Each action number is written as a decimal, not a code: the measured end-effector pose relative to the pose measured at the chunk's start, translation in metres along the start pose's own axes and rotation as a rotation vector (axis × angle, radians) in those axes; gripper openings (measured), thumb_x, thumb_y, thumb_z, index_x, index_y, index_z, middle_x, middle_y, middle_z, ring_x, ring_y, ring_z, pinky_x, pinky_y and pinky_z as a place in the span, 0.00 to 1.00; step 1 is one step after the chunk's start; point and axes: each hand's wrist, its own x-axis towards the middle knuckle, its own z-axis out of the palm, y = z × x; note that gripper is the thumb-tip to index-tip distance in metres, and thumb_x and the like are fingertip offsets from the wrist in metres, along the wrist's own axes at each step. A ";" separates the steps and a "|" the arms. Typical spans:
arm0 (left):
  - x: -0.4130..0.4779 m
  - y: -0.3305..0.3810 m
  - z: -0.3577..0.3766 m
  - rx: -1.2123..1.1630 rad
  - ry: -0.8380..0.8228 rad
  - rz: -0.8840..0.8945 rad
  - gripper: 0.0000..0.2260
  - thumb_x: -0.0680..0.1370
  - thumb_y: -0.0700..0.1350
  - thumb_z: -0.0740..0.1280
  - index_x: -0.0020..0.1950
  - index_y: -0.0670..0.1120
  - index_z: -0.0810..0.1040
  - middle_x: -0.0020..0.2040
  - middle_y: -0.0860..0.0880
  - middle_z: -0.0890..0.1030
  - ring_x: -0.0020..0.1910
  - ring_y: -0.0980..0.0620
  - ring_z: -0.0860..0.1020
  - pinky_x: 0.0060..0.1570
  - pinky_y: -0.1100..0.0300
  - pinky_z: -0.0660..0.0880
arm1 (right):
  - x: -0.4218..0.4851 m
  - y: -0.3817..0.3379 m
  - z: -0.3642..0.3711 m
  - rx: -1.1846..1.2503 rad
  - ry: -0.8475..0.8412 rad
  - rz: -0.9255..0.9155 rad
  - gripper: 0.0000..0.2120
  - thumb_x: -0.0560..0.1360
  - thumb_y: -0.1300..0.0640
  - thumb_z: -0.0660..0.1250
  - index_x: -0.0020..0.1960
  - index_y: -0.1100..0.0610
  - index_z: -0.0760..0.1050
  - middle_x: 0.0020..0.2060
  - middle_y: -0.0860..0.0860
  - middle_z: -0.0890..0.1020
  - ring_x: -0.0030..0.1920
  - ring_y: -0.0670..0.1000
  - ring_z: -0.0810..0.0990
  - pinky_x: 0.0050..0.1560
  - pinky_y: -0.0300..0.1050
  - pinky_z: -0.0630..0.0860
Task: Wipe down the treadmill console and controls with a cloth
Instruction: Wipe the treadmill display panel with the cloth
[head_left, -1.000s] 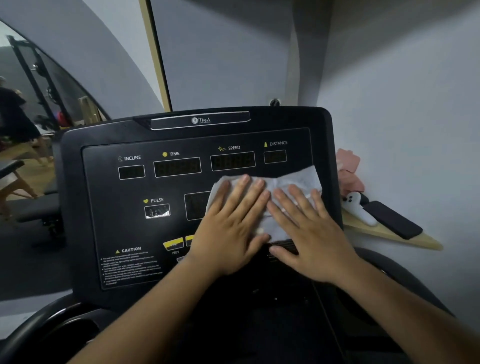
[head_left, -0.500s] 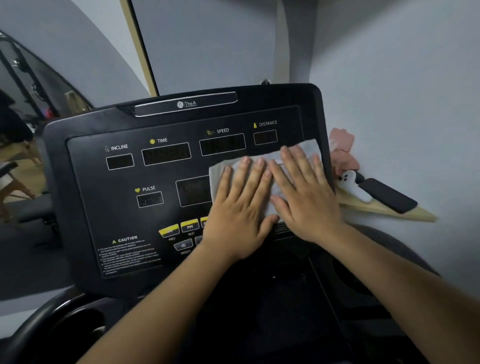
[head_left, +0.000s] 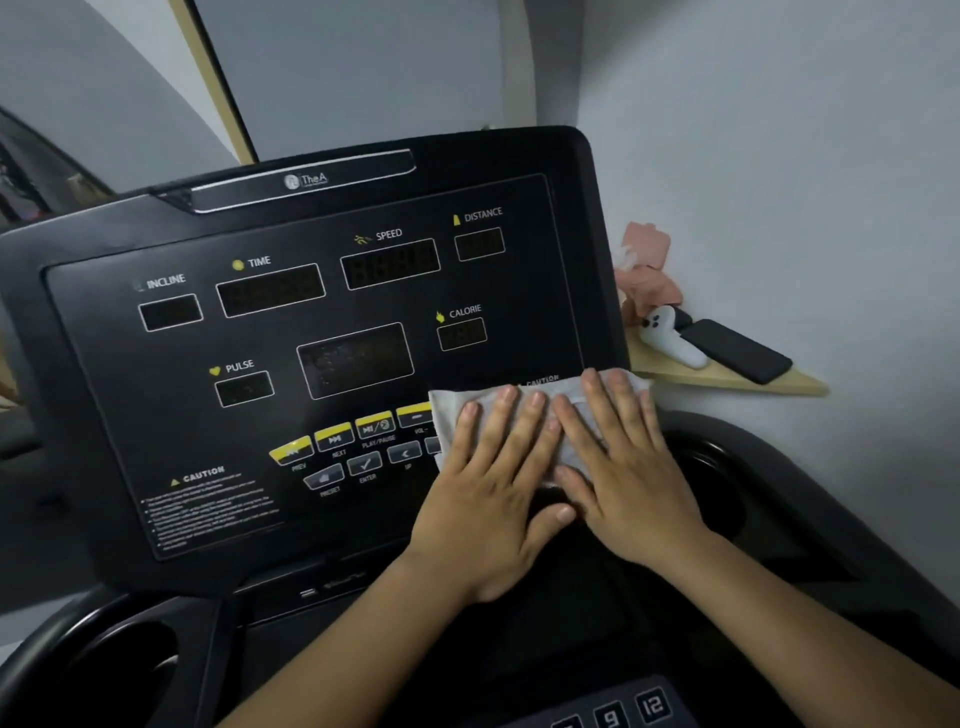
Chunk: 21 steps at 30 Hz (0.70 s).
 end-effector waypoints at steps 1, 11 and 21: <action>-0.001 0.000 0.001 0.000 -0.006 0.019 0.33 0.83 0.63 0.45 0.81 0.43 0.52 0.81 0.43 0.49 0.80 0.42 0.44 0.75 0.40 0.48 | -0.002 0.004 -0.001 0.016 -0.014 -0.002 0.33 0.81 0.39 0.49 0.80 0.50 0.42 0.79 0.56 0.43 0.79 0.59 0.41 0.75 0.66 0.51; -0.014 0.000 -0.003 -0.012 -0.063 0.013 0.31 0.84 0.62 0.46 0.81 0.44 0.54 0.81 0.45 0.50 0.80 0.45 0.44 0.76 0.43 0.47 | 0.008 0.010 -0.015 0.014 0.166 -0.317 0.26 0.79 0.50 0.62 0.74 0.60 0.67 0.76 0.58 0.62 0.77 0.60 0.57 0.72 0.65 0.60; -0.106 -0.053 -0.018 -0.087 -0.142 -0.097 0.26 0.84 0.59 0.48 0.80 0.50 0.56 0.81 0.50 0.50 0.80 0.50 0.43 0.78 0.48 0.43 | 0.053 -0.059 -0.050 0.155 -0.105 -0.507 0.07 0.69 0.54 0.76 0.43 0.52 0.78 0.33 0.48 0.76 0.31 0.50 0.76 0.26 0.44 0.68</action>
